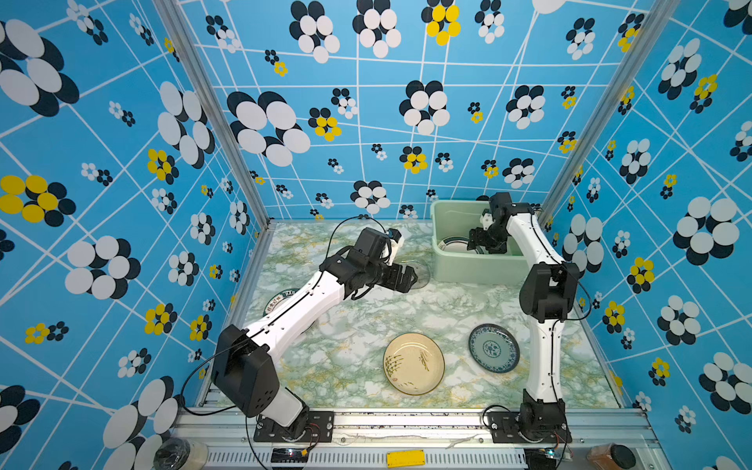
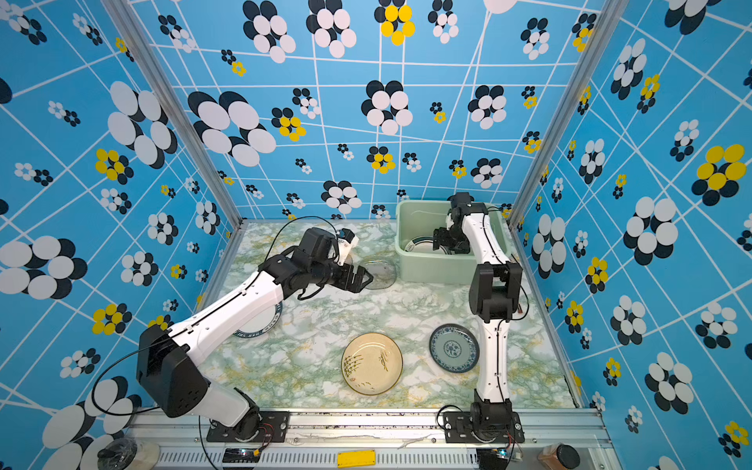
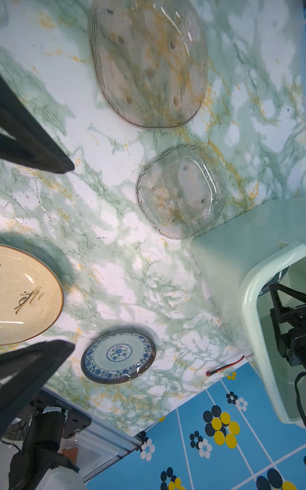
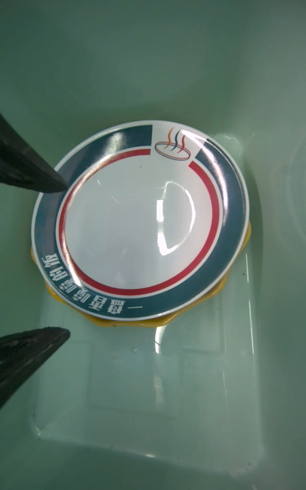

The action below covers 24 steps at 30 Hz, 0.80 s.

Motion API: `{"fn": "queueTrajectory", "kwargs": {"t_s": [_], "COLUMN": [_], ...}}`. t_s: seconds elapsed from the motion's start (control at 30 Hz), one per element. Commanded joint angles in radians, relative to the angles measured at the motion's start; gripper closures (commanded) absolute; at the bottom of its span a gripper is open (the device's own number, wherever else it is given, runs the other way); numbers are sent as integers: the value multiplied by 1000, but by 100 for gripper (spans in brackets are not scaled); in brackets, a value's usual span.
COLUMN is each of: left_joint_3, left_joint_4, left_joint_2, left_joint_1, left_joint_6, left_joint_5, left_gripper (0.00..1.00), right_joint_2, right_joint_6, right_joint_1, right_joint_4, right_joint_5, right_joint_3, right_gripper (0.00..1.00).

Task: Place the plates into the plastic bin on the countertop
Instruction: Place the plate in the plastic bin, then pick up the plate from the middle-left of the table.

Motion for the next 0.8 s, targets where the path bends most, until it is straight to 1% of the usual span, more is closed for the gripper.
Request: {"fn": "queueTrajectory", "kwargs": {"t_s": [0.0, 0.2, 0.37, 0.47, 0.6, 0.73, 0.77], "left_joint_3": [11, -7, -23, -19, -25, -50, -49], "left_joint_4": [-26, -30, -49, -109, -192, -286, -323], "left_joint_2": [-60, -129, -222, -272, -341, -425, -440], "left_joint_1": [6, 37, 72, 137, 264, 361, 379], "left_joint_6": [26, 28, 16, -38, -157, -271, -280], "left_joint_5": [-55, -108, -190, -200, -143, -161, -163], "left_gripper": [1, 1, 1, 1, 1, 1, 1], "right_joint_2": [0, -26, -103, -186, -298, -435, -477], "right_joint_6": [-8, 17, 58, 93, 172, 271, 306], "right_joint_1": [4, 4, 4, 5, 21, 61, 97], "right_joint_4": [-49, -72, -60, -33, 3, 89, 136], "right_joint_5": [32, -1, -56, -96, -145, -179, -194], "right_joint_3": [31, 94, 150, 155, 123, 1, -53], "right_gripper": [18, 18, 18, 19, 21, 22, 22]}}
